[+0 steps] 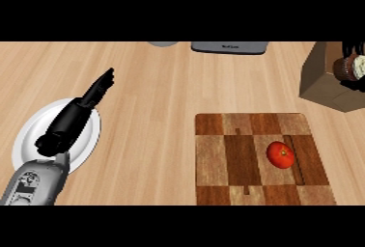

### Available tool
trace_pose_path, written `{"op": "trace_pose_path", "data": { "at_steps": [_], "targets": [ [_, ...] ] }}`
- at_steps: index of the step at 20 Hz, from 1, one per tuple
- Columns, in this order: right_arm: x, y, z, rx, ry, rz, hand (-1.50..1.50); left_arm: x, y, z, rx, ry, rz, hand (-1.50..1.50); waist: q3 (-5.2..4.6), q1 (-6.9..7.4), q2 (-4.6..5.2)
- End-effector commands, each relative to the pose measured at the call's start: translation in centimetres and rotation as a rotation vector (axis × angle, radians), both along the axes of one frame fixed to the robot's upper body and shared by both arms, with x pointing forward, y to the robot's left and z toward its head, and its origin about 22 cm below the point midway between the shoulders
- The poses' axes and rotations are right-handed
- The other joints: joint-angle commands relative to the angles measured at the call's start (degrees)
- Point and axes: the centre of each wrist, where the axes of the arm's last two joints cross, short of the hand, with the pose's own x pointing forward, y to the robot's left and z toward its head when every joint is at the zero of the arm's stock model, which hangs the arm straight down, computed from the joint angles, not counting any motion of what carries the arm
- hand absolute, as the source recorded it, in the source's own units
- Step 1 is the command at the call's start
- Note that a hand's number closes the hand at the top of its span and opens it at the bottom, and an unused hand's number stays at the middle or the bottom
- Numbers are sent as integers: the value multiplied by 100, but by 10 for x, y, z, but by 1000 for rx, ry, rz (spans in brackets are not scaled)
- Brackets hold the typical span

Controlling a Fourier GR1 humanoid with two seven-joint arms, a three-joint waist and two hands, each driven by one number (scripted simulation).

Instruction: Pick the cupcake from the cutting board and place it in the cardboard box

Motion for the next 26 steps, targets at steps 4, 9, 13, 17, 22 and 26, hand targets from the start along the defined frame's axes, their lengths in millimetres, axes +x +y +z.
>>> {"op": "trace_pose_path", "data": {
  "at_steps": [4, 9, 13, 17, 22, 26],
  "targets": [
    [-13, -42, -3, -46, 215, 46, -150, -2, 15, -1, 10, -12, -13, 0, 9, 115, 46],
    [-11, -38, -24, 89, 164, 208, -150, 2, 3, 7, 3, -26, -14, 0, 22, 76, 35],
    [-5, -35, -16, 493, -27, 246, -150, 2, 7, -4, 9, -6, 0, 0, 26, -88, -2],
    [-1, -32, -20, 933, -33, 154, -150, 2, 7, 0, 9, -11, 3, 0, 28, -49, -5],
    [-14, -55, -11, 1116, -17, -16, -150, 7, -3, 0, 7, -18, 1, 0, 27, 16, 84],
    [-29, -78, -2, 1179, -83, -80, -150, 4, 1, 0, -8, -19, -21, 0, 37, 115, 135]
  ]
}}
